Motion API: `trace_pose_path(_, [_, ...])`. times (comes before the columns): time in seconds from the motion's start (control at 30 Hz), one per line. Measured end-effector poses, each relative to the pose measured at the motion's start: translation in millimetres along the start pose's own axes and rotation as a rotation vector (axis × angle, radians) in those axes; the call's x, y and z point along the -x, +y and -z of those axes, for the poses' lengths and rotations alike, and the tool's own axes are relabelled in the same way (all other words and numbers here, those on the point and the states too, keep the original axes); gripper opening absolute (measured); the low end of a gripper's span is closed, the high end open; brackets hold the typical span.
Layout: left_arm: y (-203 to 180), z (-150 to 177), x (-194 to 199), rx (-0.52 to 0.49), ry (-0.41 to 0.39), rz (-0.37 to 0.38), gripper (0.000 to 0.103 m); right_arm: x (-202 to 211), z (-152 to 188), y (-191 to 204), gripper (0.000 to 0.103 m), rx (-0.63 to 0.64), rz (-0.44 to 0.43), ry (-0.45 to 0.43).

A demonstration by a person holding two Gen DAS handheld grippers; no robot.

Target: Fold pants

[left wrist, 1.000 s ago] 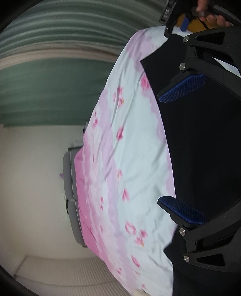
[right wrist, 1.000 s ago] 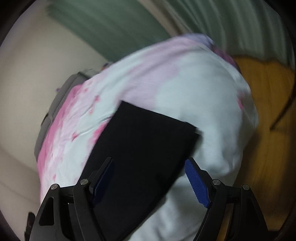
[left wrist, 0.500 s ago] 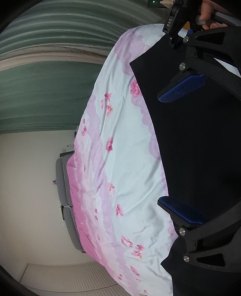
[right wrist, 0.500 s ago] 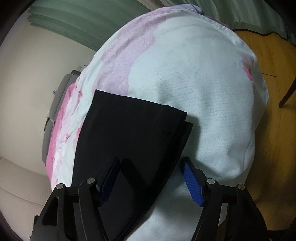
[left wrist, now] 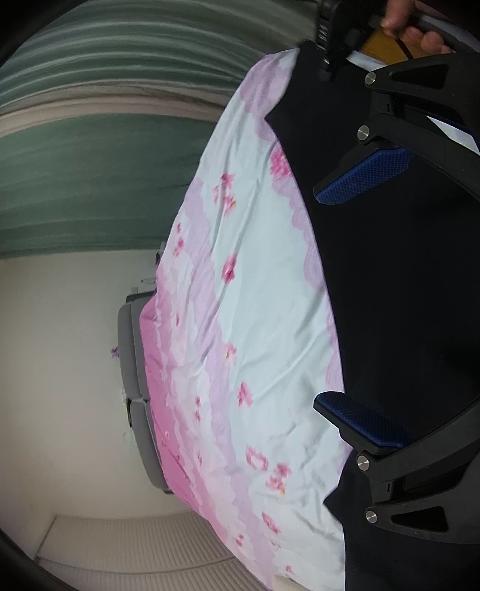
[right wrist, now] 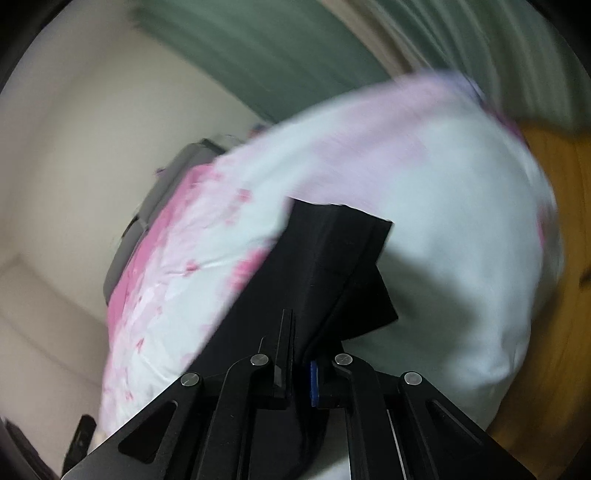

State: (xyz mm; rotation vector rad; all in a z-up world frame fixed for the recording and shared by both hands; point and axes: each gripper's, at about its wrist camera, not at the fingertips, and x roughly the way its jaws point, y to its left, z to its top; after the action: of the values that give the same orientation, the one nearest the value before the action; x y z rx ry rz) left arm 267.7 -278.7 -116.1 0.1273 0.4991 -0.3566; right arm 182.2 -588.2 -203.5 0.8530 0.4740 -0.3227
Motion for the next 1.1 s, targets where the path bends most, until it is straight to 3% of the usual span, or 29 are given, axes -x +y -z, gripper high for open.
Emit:
trace_pose_path(0.13, [48.2, -6.8, 23.6, 0.062, -0.016, -0.055, 0.103, 23.0, 4.1, 84.0, 0.007, 0.218, -0.051, -0.06])
trace_pose_path(0.27, [107.9, -9.6, 54.8, 0.127, -0.037, -0.12, 0.103, 38.8, 40.1, 184.8, 0.007, 0.479, -0.132, -0.076])
trace_pose_path(0.43, [186.6, 1.2, 109.4, 0.178, -0.072, -0.227, 0.103, 42.1, 127.2, 294.2, 0.007, 0.782, -0.259, -0.029])
trace_pose_path(0.57, [253.6, 26.2, 161.7, 0.216, -0.088, -0.34, 0.103, 29.8, 223.9, 352.9, 0.007, 1.002, -0.353, 0.108])
trace_pose_path(0.67, [292.0, 48.8, 187.3, 0.234, -0.07, -0.418, 0.103, -0.3, 315.0, 369.9, 0.007, 1.15, -0.373, 0.335])
trace_pose_path(0.73, [317.4, 66.3, 197.3, 0.257, -0.033, -0.457, 0.103, -12.9, 365.4, 365.5, 0.007, 1.234, -0.331, 0.459])
trace_pose_path(0.8, [337.3, 80.0, 201.8, 0.29, 0.001, -0.476, 0.103, -9.8, 400.3, 356.4, 0.008, 1.319, -0.319, 0.498])
trace_pose_path(0.9, [357.9, 94.9, 201.8, 0.332, 0.037, -0.482, 0.103, -0.8, 410.0, 349.4, 0.008, 1.369, -0.306, 0.455])
trace_pose_path(1.1, [360.8, 107.6, 198.2, 0.321, 0.057, -0.452, 0.103, -16.2, 394.9, 346.5, 0.008, 1.178, -0.286, 0.493])
